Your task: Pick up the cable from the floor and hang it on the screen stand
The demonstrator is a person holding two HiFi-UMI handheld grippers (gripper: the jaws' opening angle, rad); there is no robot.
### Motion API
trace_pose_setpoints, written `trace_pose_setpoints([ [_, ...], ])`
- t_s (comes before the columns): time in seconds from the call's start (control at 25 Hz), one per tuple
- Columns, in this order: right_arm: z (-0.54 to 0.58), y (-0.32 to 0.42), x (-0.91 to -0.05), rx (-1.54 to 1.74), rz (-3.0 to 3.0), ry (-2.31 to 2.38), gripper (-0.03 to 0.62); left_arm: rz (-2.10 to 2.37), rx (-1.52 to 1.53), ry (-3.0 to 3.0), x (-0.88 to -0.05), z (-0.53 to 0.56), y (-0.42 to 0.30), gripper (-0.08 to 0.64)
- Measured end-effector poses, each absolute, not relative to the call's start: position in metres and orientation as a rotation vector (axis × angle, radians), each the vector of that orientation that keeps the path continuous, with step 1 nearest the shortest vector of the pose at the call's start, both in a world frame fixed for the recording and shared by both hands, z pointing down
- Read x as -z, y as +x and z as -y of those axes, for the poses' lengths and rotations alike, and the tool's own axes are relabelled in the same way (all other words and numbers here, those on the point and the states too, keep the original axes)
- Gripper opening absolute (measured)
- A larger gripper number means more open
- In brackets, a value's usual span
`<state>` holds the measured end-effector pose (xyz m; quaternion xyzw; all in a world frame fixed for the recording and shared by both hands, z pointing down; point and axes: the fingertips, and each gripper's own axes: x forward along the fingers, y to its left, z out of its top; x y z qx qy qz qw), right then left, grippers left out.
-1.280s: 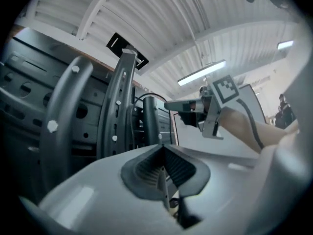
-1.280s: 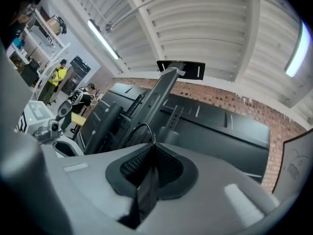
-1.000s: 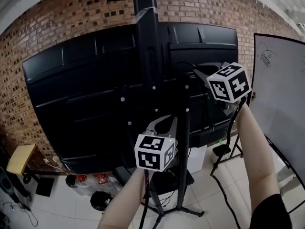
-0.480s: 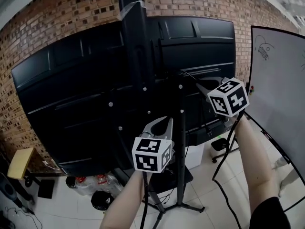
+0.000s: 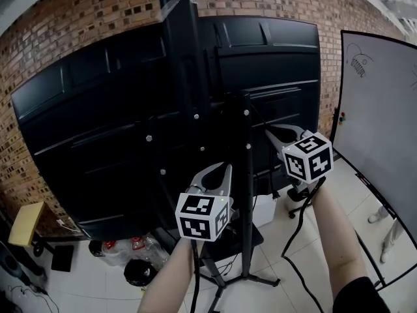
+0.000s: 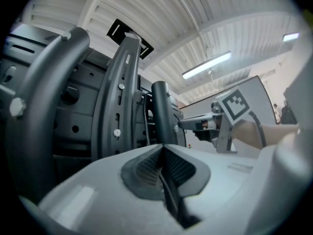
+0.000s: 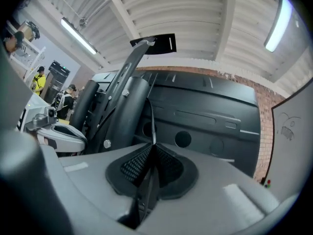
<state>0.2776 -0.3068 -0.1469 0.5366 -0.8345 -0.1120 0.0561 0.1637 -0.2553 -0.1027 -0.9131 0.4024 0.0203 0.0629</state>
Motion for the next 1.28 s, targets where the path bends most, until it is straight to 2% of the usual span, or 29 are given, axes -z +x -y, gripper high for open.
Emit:
trace_pose_setpoints([
  [0.28, 0.279, 0.283, 0.129, 0.420, 2.561, 1.809, 0.035, -1.134, -0.059, -2.696, 0.088, 0.215, 0.147, 0.005],
  [0.6, 0.251, 0.282, 0.046, 0.311, 2.482, 1.911, 0.034, -1.130, -0.089, -2.689, 0.078, 0.178, 0.114, 0.006],
  [0.84, 0.218, 0.246, 0.010, 0.362, 2.532, 1.951, 0.019, -1.245, -0.188, -2.647, 0.055, 0.163, 0.071, 0.005],
  [1.04, 0.181, 0.202, -0.004, 0.470, 2.620, 1.939, 0.012, -1.301, -0.110, -2.531, 0.026, 0.143, 0.030, 0.006],
  [1.28, 0.133, 0.156, -0.030, 0.426, 2.758, 1.835, 0.009, -1.375, -0.132, -2.569, -0.018, 0.112, -0.002, 0.005],
])
